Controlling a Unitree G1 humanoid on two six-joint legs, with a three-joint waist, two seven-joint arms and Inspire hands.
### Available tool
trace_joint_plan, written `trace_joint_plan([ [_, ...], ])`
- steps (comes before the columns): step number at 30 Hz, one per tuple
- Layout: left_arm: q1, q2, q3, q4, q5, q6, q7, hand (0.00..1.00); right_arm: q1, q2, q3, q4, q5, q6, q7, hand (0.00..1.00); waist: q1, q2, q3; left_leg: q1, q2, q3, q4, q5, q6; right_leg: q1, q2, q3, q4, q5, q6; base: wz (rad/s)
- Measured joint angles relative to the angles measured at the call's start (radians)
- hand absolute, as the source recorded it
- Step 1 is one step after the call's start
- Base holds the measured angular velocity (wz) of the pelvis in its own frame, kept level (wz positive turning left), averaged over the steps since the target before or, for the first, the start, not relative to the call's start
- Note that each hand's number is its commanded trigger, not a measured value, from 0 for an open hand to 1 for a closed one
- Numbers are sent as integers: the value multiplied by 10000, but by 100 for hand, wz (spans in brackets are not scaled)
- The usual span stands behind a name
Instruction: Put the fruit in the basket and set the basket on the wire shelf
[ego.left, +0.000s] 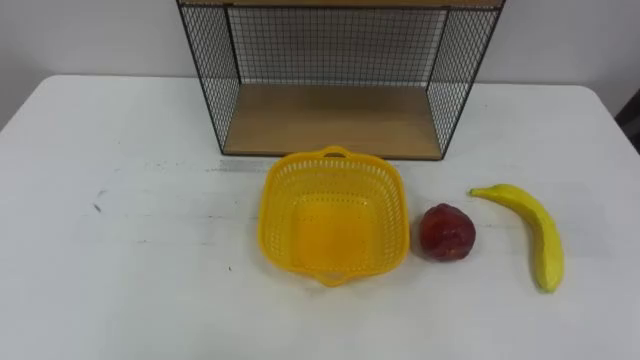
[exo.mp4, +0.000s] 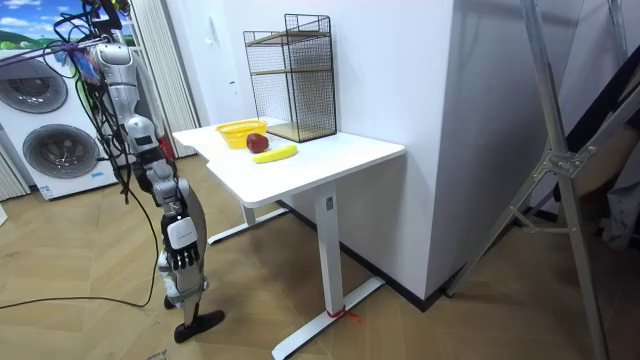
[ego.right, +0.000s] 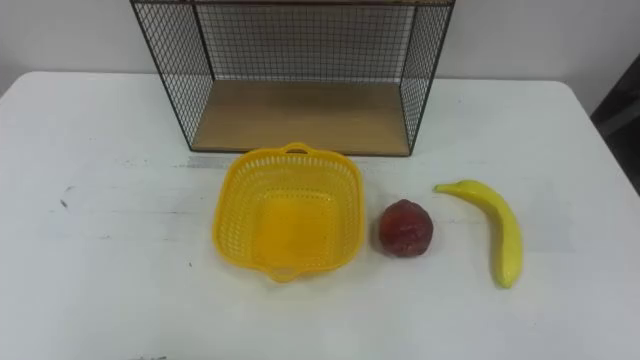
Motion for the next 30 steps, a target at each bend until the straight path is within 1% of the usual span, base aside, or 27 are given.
trace_joint_plan([
  [13,-10,1,16,-14,-3,-21,3,0,-25,-2,-11,19,120,-12,-35,0,-1,-16,-8,14,0,-2,1,0,0,13,2,-1,10,1,0,0],
  [23,4,-10,29,29,30,77,-8,0,6,-1,-51,73,1357,9,-342,0,17,0,-2,79,-1,-1,-3,0,0,51,3,14,27,1,-1,0],
  [25,0,-25,139,113,27,75,5,0,10,5,-244,120,1974,6,-562,0,5,10,-2,88,-1,1,-6,0,0,51,3,31,23,1,0,0],
  [27,20,-60,241,143,30,93,58,0,-5,6,-363,134,3203,13,-898,0,11,7,0,102,0,2,-8,0,0,61,3,25,33,1,0,0],
  [28,28,-79,282,141,35,92,59,0,27,8,-465,172,3559,37,-960,0,5,6,3,110,0,2,-8,0,0,77,4,17,32,1,0,4],
  [30,65,-204,624,134,32,90,78,0,261,21,-666,182,5177,138,-1211,0,-7,-4,29,150,0,14,4,0,0,162,6,5,11,-3,2,4],
])
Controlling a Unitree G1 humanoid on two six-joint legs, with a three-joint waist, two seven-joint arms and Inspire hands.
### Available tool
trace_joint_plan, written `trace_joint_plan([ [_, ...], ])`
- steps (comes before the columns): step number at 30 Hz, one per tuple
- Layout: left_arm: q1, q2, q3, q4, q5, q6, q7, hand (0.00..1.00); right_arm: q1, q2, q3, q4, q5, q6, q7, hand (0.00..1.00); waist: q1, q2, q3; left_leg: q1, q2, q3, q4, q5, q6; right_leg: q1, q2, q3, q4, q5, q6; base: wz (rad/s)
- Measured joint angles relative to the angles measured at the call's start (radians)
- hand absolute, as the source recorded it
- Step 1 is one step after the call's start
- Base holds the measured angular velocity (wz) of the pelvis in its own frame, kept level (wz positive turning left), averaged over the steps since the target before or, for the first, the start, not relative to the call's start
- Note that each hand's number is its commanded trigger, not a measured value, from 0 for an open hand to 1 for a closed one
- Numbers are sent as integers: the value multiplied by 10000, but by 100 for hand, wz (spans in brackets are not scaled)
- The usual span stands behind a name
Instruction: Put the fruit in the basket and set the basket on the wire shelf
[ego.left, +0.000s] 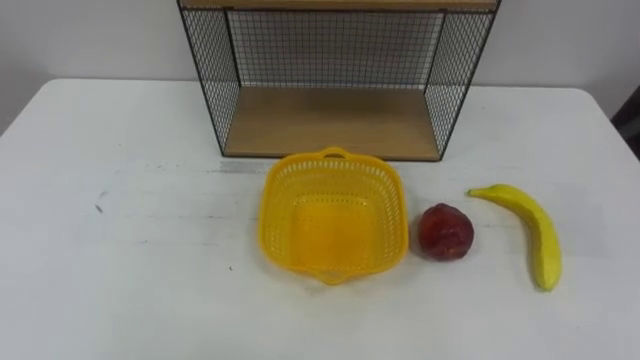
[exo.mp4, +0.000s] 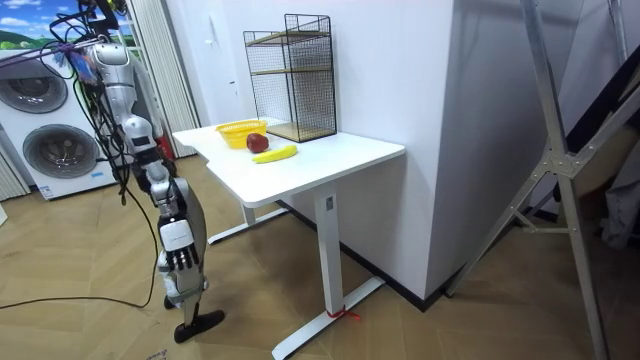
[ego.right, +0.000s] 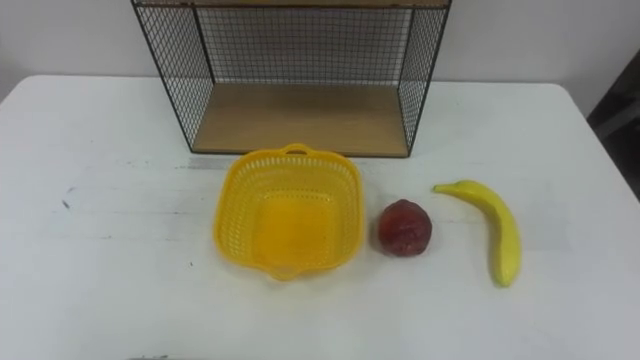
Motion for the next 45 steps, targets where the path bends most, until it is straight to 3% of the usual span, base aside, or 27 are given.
trace_joint_plan([
  [4,6,-99,469,-33,-58,-50,1,0,436,50,-812,133,2800,85,-359,0,-17,10,19,4,9,19,7,0,0,-14,-6,7,5,-20,7,0],
  [7,-1,-99,1078,-56,-67,-185,8,0,617,145,-1855,270,4963,130,-696,0,-224,-11,59,26,17,53,10,-1,0,-20,-24,44,41,-18,4,-5],
  [9,241,-97,1701,-146,-69,-370,123,0,481,125,-4010,-116,7350,-134,-1035,0,-622,-11,62,12,15,143,7,-1,0,-103,-29,68,127,-24,11,-11],
  [12,256,-72,2273,-171,-90,-634,363,0,0,8,-5377,-902,9631,-646,-1424,0,-688,-48,50,47,20,324,3,0,0,-182,-35,151,188,-39,27,-18],
  [15,466,27,2441,-560,-81,-758,462,0,-482,-167,-6174,-1739,10400,-1133,-1739,0,-832,-164,-12,43,-5,334,-8,0,0,-182,-27,191,183,-17,58,5],
  [17,510,75,2542,-645,-72,-810,493,0,-773,-280,-6445,-1968,10502,-1382,-1832,0,-831,-178,-29,42,-5,339,-8,0,0,-182,-16,222,175,-15,59,0],
  [20,549,72,2556,-675,-68,-825,496,0,-848,-365,-6711,-3062,10440,-1478,-2248,0,-833,-264,-134,68,-9,347,-38,0,0,-153,-17,246,154,-11,54,-2],
  [24,583,156,2627,-772,-46,-902,500,0,-819,-660,-7004,-4594,10069,-2028,-2957,0,-849,-213,-133,63,-27,370,-44,0,0,-172,-37,248,162,-8,55,-1],
  [31,692,270,2544,-1410,-58,-1134,505,0,-888,-1065,-6922,-7428,8642,-2599,-4592,0,-846,-311,-95,-97,-26,432,-143,3,4,-453,-27,316,288,-5,62,-4],
  [33,691,260,2503,-1369,-54,-1196,505,0,-878,-1089,-6795,-8714,7253,-2657,-4995,0,-844,-364,-53,-110,-25,489,-148,3,4,-533,-9,451,318,-4,68,-14],
  [39,705,292,2045,-1384,-16,-1208,504,0,-1066,-1492,-6053,-10899,4818,-2886,-5435,0,-772,-395,-53,-171,-47,508,-147,3,4,-545,-21,477,164,44,119,-1],
  [45,735,321,1525,-1365,-29,-1208,505,0,-1052,-1506,-4860,-12483,3382,-2897,-5458,0,-517,-330,-76,-242,-17,536,-201,3,4,-651,7,524,195,113,90,-5],
])
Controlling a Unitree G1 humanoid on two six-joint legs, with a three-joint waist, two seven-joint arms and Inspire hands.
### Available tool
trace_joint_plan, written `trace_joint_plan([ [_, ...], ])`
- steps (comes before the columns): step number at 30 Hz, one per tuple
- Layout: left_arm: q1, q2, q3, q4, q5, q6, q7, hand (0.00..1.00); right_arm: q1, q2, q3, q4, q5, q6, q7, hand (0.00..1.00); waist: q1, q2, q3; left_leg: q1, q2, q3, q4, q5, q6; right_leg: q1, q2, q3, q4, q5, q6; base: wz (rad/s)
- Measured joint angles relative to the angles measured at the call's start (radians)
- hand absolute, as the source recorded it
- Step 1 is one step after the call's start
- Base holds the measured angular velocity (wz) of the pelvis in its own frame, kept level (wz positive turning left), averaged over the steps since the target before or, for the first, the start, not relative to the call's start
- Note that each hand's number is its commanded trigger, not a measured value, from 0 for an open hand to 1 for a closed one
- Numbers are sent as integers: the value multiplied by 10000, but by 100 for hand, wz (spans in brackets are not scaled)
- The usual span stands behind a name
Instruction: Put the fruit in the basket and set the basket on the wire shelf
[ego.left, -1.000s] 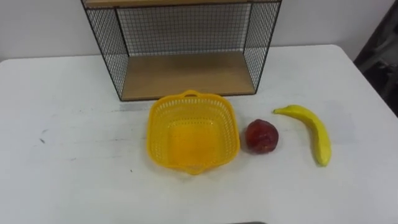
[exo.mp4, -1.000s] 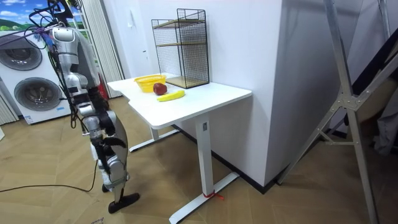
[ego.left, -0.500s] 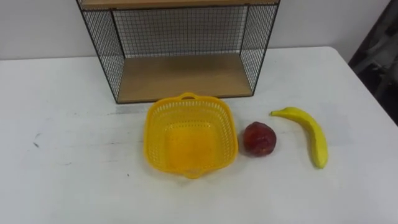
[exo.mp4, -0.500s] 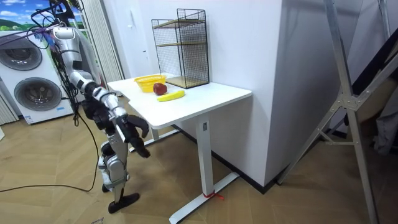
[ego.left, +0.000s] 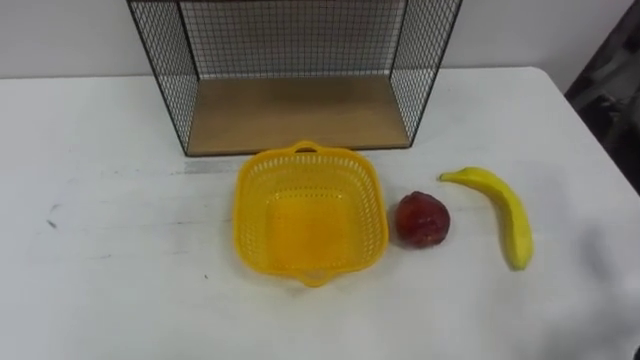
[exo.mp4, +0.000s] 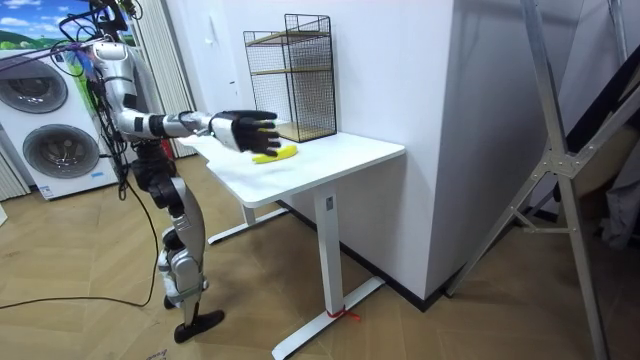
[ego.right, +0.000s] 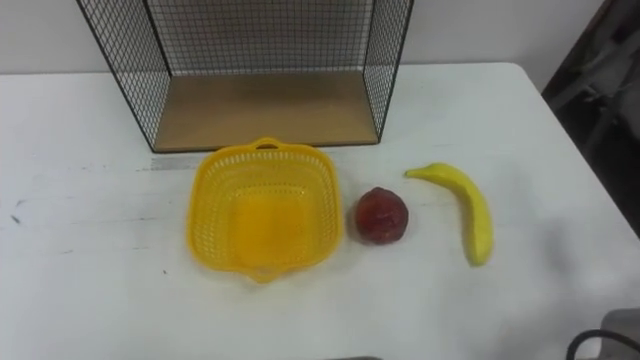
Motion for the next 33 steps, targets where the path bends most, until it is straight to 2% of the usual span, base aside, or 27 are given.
trace_joint_plan([
  [4,-40,0,-200,18,80,1,0,0,-4,0,830,-611,-798,60,476,0,45,4,-16,-2,17,5,-89,0,1,18,5,-84,11,4,-5,4],
  [6,-41,14,-247,22,80,29,0,0,-131,-35,1162,-740,-1571,101,1018,0,50,-19,5,-25,19,3,-114,1,1,-9,-12,-192,7,6,-5,9],
  [8,-37,21,-364,21,81,32,-2,0,-193,-74,1295,-742,-1835,121,1482,0,100,-69,30,-32,23,1,-113,0,1,-23,-23,-268,-3,7,-4,7],
  [13,-31,27,-403,-3,81,31,-13,0,-206,-174,1619,-827,-2120,142,2671,0,311,-94,28,-100,36,-12,-81,0,1,-47,-36,-382,-7,7,-4,5],
  [18,-98,62,-597,107,76,24,-22,0,-216,-217,2188,-825,-3132,153,3821,0,395,-116,23,-115,53,-115,-76,1,2,-16,-23,-494,-18,16,-20,4],
  [26,-221,199,-783,186,75,10,-83,0,-218,-217,2737,-814,-3485,261,5121,0,562,-276,31,-128,56,-197,-75,3,6,-1,-22,-549,-17,26,-35,2],
  [33,-277,208,-783,193,76,-11,-170,0,-222,-216,2802,-789,-3608,269,5856,0,589,-248,52,-138,62,-208,-63,4,6,-3,-21,-560,-21,29,-40,0],
])
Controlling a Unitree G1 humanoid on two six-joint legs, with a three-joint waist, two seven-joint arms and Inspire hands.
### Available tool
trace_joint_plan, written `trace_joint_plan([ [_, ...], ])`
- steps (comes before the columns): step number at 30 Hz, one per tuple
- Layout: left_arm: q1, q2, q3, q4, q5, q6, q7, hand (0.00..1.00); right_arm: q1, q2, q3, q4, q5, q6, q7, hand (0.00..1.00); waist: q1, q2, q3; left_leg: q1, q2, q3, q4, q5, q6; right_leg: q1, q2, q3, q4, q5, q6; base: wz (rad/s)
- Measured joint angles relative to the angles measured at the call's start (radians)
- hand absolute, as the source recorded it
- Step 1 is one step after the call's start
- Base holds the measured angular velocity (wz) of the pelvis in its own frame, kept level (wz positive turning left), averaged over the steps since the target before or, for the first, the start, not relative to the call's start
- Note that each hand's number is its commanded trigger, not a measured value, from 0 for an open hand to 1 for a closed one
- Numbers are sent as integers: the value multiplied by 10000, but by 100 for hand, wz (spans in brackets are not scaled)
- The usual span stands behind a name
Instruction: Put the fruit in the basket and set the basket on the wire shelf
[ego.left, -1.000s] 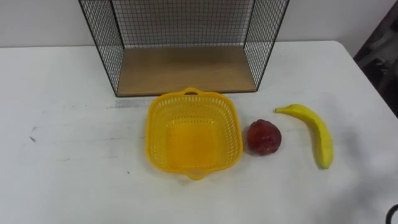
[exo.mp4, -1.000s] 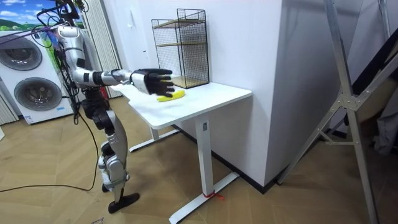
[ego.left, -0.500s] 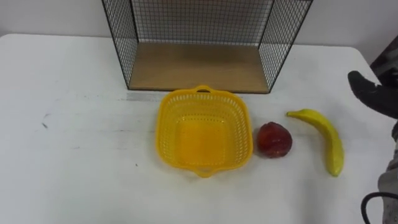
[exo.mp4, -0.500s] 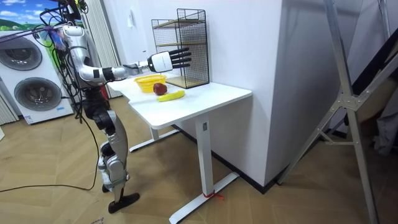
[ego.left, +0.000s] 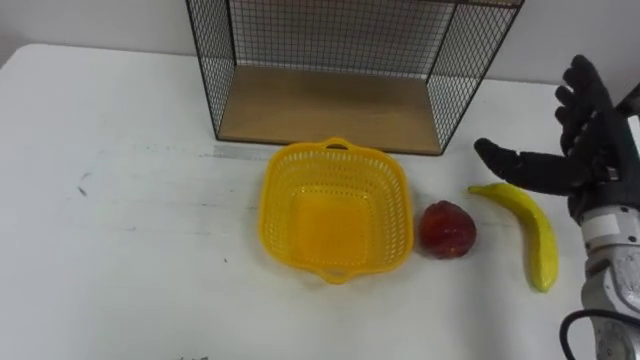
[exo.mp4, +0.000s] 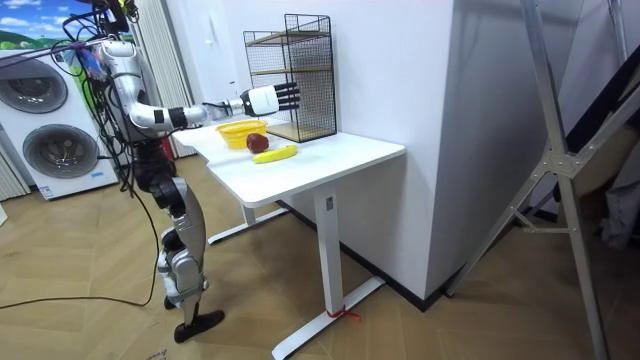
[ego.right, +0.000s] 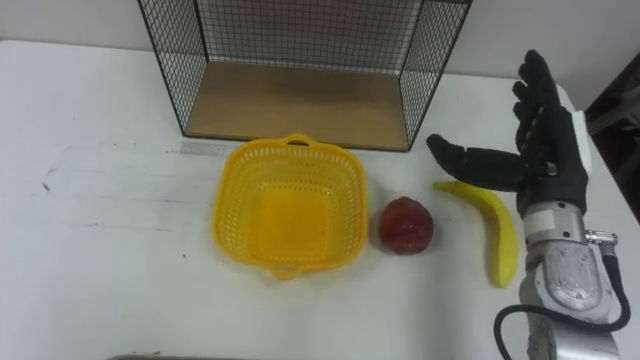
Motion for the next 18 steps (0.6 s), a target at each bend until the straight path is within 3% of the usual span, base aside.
trace_joint_plan([
  [11,-30,125,-208,11,-4,1,-62,0,-1,-3,437,3,-309,288,727,0,-26,-23,3,1,0,-8,0,0,0,1,0,-3,1,0,0,0],
  [18,-39,232,-401,25,-8,46,-230,0,18,23,1089,174,-1274,478,1400,0,-44,-54,10,38,-1,-40,29,0,0,145,-7,-32,-18,9,-4,2],
])
